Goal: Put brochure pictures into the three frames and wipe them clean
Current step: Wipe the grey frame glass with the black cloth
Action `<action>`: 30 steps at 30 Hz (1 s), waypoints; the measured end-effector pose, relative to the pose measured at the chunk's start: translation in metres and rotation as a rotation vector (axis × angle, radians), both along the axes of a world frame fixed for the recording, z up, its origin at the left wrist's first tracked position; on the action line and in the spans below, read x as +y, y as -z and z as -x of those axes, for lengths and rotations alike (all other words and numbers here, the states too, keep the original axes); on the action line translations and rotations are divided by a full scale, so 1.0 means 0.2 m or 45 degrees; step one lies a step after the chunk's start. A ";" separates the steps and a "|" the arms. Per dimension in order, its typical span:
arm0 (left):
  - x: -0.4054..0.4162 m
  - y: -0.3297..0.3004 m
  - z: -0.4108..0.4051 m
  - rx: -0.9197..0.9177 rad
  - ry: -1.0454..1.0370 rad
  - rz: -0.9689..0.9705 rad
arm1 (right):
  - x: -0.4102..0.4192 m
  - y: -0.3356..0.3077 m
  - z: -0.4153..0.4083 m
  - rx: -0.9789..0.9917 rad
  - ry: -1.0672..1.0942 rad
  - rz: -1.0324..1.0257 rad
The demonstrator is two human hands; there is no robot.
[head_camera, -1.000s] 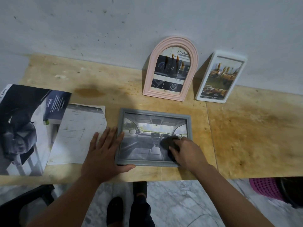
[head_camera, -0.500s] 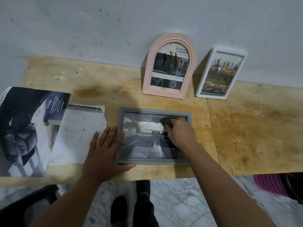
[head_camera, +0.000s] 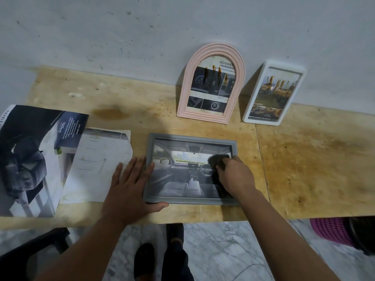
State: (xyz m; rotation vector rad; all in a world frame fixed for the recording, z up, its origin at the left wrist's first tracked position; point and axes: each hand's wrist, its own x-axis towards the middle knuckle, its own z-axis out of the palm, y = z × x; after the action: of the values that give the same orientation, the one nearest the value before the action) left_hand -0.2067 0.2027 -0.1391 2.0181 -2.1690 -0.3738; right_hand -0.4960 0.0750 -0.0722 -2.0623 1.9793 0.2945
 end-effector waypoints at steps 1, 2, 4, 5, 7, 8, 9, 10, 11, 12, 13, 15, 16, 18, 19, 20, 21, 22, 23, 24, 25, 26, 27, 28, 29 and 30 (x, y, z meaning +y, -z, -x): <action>0.00 0.00 0.00 0.001 0.000 0.006 | 0.04 -0.01 0.00 -0.004 -0.025 -0.021; 0.00 0.00 0.00 0.005 0.001 0.015 | 0.07 -0.02 0.01 -0.005 -0.054 -0.056; 0.00 0.00 0.00 0.009 0.002 0.031 | 0.10 -0.06 0.03 0.014 -0.109 -0.203; 0.00 0.00 0.00 0.009 0.001 0.034 | 0.09 -0.09 0.04 0.029 -0.115 -0.300; 0.01 -0.01 0.00 0.012 0.006 0.037 | 0.02 -0.13 0.06 -0.009 -0.079 -0.376; 0.01 -0.01 0.00 0.016 0.008 0.038 | -0.02 -0.15 0.05 -0.042 -0.053 -0.316; 0.01 -0.01 0.00 0.018 0.006 0.038 | -0.07 -0.14 0.05 -0.072 -0.028 -0.211; 0.01 -0.01 0.00 0.017 0.004 0.034 | -0.12 -0.13 0.04 -0.092 -0.009 -0.102; 0.00 -0.01 0.00 0.011 0.004 0.029 | -0.15 -0.10 0.03 -0.091 -0.001 -0.032; 0.00 -0.01 0.00 0.006 0.006 0.023 | -0.18 -0.08 0.02 -0.060 -0.003 -0.013; 0.00 0.00 0.00 0.004 0.007 0.019 | -0.19 -0.04 0.02 -0.016 -0.007 -0.029; 0.01 0.00 0.00 0.002 0.007 0.016 | -0.19 -0.01 0.04 0.037 -0.008 -0.069; 0.01 0.00 0.00 -0.001 0.007 0.022 | -0.17 0.00 0.06 0.049 -0.016 -0.072; 0.01 0.00 0.00 -0.007 0.009 0.045 | -0.12 -0.01 0.09 0.069 -0.046 -0.069; 0.01 0.00 0.00 -0.006 0.010 0.054 | -0.09 -0.02 0.10 0.073 -0.055 -0.082; 0.01 0.00 0.00 -0.004 0.009 0.063 | -0.05 -0.03 0.11 0.079 -0.062 -0.105; 0.01 0.00 0.00 -0.002 0.010 0.071 | 0.00 -0.04 0.11 0.085 -0.075 -0.129; 0.01 0.00 0.00 0.000 0.011 0.077 | 0.05 -0.06 0.11 0.094 -0.095 -0.163; 0.01 0.00 0.00 0.002 0.012 0.082 | 0.10 -0.07 0.11 0.103 -0.127 -0.216; 0.01 0.00 0.00 0.003 0.011 0.086 | 0.14 -0.10 0.10 0.123 -0.165 -0.293; 0.01 0.00 -0.01 0.003 0.009 0.086 | 0.16 -0.13 0.10 0.157 -0.200 -0.393; 0.02 0.00 -0.01 0.002 0.007 0.084 | 0.16 -0.16 0.09 0.198 -0.227 -0.504; 0.02 0.00 -0.01 0.000 0.008 0.080 | 0.13 -0.18 0.09 0.224 -0.241 -0.590; 0.01 0.00 0.00 -0.002 0.010 0.075 | 0.09 -0.20 0.08 0.221 -0.236 -0.628; 0.01 0.00 0.00 -0.002 0.013 0.070 | 0.04 -0.22 0.07 0.182 -0.211 -0.602; 0.01 0.00 0.00 0.001 0.013 0.066 | -0.01 -0.22 0.06 0.125 -0.160 -0.521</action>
State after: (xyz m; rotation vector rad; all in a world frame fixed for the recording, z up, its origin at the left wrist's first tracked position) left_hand -0.2062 0.2047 -0.1391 1.9802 -2.1660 -0.3158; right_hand -0.5081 0.0729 -0.0273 -1.9337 1.6676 0.7694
